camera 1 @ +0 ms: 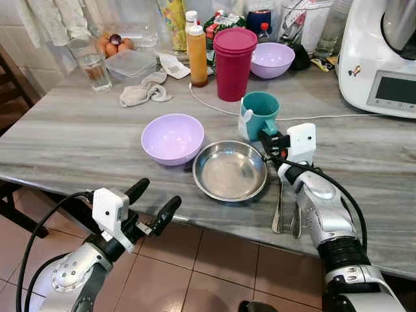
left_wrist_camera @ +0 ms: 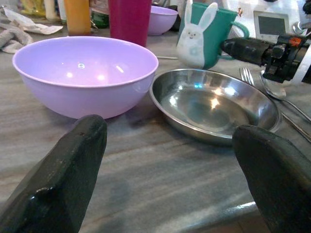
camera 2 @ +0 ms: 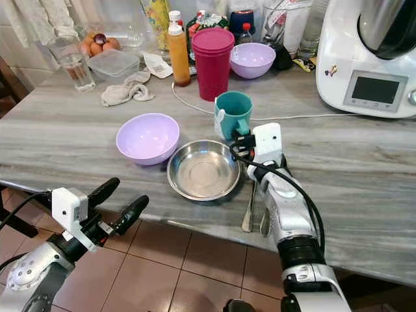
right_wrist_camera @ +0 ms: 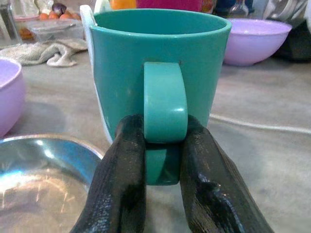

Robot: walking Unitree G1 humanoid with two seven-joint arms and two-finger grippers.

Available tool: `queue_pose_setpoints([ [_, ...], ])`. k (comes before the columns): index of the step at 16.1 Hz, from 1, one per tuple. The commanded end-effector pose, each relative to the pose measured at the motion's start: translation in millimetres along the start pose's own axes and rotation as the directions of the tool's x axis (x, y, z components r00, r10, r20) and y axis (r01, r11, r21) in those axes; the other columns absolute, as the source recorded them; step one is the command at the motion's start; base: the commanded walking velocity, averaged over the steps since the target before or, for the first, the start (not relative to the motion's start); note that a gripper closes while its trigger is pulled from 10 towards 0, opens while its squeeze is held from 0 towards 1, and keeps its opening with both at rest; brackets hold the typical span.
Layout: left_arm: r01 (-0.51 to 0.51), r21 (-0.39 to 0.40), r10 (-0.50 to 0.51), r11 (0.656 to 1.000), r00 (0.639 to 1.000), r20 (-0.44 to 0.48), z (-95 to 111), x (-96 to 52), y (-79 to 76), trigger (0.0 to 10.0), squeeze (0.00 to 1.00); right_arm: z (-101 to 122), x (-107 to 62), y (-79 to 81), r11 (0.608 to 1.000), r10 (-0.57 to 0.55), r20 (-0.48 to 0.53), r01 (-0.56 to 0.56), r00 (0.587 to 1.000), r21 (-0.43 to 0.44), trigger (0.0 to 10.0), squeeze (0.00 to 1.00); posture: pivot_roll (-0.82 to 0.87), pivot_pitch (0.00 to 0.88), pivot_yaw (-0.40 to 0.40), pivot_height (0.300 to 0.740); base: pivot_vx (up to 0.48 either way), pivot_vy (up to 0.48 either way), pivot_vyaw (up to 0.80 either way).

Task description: Setting the table

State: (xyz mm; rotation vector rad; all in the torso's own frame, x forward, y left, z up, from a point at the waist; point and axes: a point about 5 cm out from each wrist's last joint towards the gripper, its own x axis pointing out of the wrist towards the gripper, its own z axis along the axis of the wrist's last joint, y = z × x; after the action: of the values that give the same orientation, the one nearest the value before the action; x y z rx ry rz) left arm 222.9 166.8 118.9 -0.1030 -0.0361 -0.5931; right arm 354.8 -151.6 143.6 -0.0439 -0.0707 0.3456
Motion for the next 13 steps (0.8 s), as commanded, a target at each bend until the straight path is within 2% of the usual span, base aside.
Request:
queue_pose_setpoints([
  [1, 0.013, 0.012, -0.013, 1.0, 1.0, -0.006, 3, -1.4, -1.7, 10.0, 0.0, 4, 2.4, 2.7, 1.0, 0.021, 0.029, -0.021, 0.999, -0.002, 10.0, 0.0, -0.12, 0.148, 0.063, 0.74, 0.0, 0.0, 0.0],
  [10, 0.056, -0.004, -0.056, 0.998, 0.998, -0.015, 6, 2.9, -9.5, 10.0, 0.0, -6, 4.2, -0.7, 0.999, 0.037, -0.016, -0.037, 0.999, -0.025, 10.0, 0.0, -0.12, 0.151, 0.06, 0.74, 0.0, 0.0, 0.0],
  [11, 0.054, -0.004, -0.054, 0.999, 0.998, -0.015, 6, 2.7, -9.8, 10.0, 0.0, -7, 4.7, -0.2, 0.999, 0.046, -0.021, -0.047, 0.999, -0.026, 10.0, 0.04, -0.12, 0.152, 0.06, 0.74, 0.0, 0.0, 0.0],
  [12, 0.054, -0.005, -0.054, 0.999, 0.998, -0.016, 6, 2.4, -9.9, 10.0, 0.0, -7, 4.9, 0.1, 0.998, 0.049, -0.021, -0.05, 0.999, -0.026, 10.0, 0.29, -0.12, 0.152, 0.06, 0.74, 0.0, 0.0, 0.0],
  [13, 0.052, -0.005, -0.053, 0.999, 0.998, -0.017, 5, 2.0, -10.1, 10.0, 0.0, -7, 5.2, 0.3, 0.998, 0.052, -0.02, -0.052, 0.998, -0.024, 10.0, 1.0, -0.12, 0.152, 0.06, 0.74, 0.0, 0.0, 0.0],
])
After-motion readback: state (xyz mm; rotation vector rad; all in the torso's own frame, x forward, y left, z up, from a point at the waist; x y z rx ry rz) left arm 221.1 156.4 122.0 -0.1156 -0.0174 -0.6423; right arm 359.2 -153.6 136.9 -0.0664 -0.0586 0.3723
